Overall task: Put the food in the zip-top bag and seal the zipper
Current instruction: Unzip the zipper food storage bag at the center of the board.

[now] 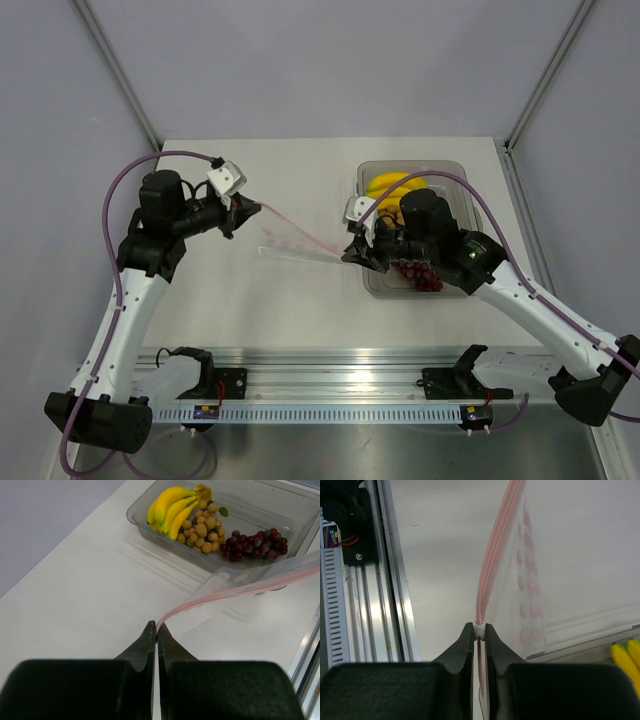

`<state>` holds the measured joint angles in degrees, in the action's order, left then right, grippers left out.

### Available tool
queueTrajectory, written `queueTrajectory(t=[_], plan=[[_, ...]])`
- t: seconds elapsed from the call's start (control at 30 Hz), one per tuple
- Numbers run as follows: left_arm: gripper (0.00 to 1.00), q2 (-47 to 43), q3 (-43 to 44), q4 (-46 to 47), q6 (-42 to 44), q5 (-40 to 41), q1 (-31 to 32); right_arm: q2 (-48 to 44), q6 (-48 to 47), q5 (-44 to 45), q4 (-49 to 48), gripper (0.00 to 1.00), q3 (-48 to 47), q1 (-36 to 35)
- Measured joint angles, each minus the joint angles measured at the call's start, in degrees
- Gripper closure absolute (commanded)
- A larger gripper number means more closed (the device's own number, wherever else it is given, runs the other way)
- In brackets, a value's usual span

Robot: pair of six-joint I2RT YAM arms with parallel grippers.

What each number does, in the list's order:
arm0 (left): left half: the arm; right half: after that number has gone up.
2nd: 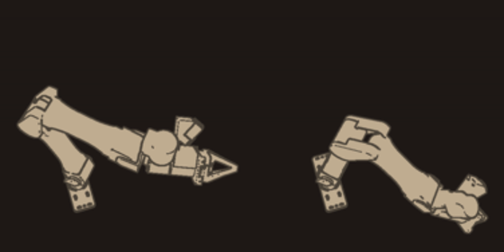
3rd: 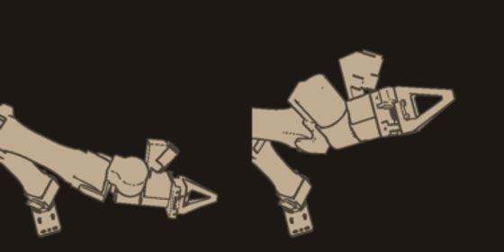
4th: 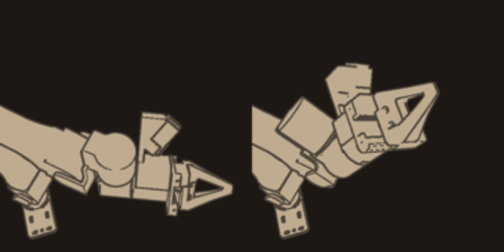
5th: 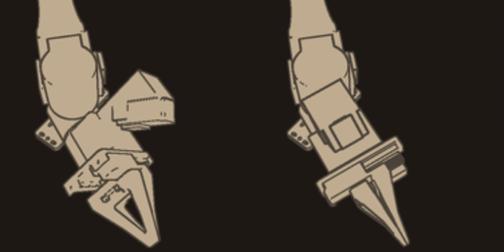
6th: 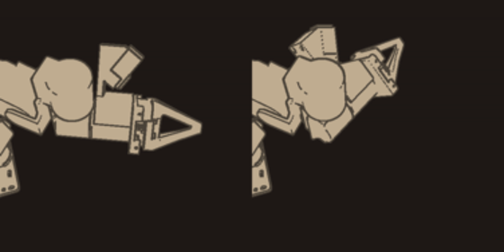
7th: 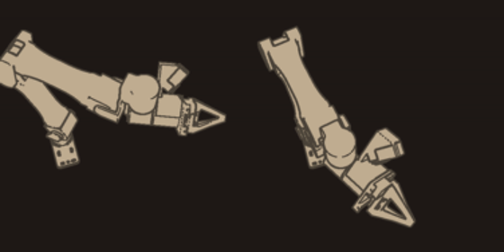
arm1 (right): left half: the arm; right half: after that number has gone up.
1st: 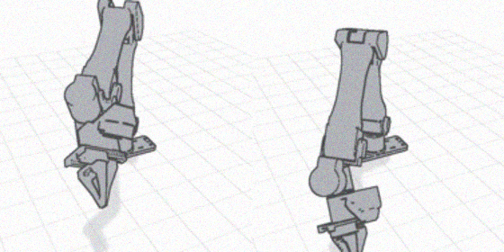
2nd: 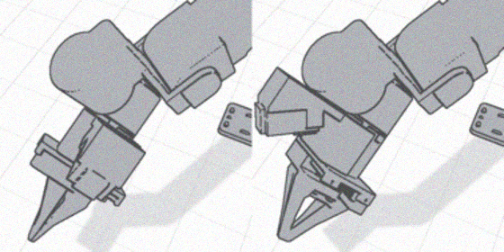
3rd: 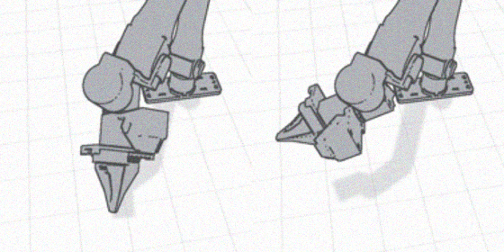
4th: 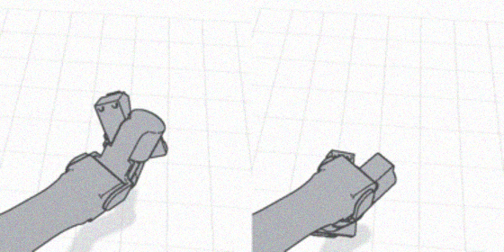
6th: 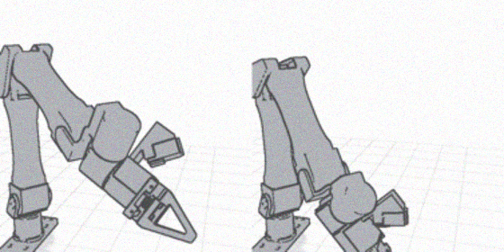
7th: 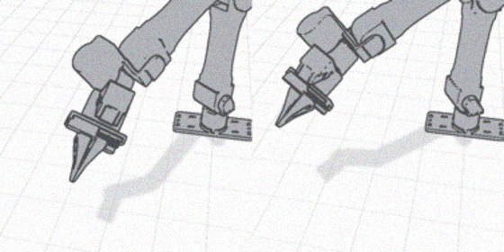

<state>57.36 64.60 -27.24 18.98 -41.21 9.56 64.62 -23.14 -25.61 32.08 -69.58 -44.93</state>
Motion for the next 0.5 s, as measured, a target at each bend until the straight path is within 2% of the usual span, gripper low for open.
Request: queueTrajectory(t=[0.5], plan=[[1.00, 0.0, -1.5, 3.0, -2.1, 1.3, -1.3, -5.3, 3.9, 6.1, -1.0, 0.95, 5.9, 0.0]])
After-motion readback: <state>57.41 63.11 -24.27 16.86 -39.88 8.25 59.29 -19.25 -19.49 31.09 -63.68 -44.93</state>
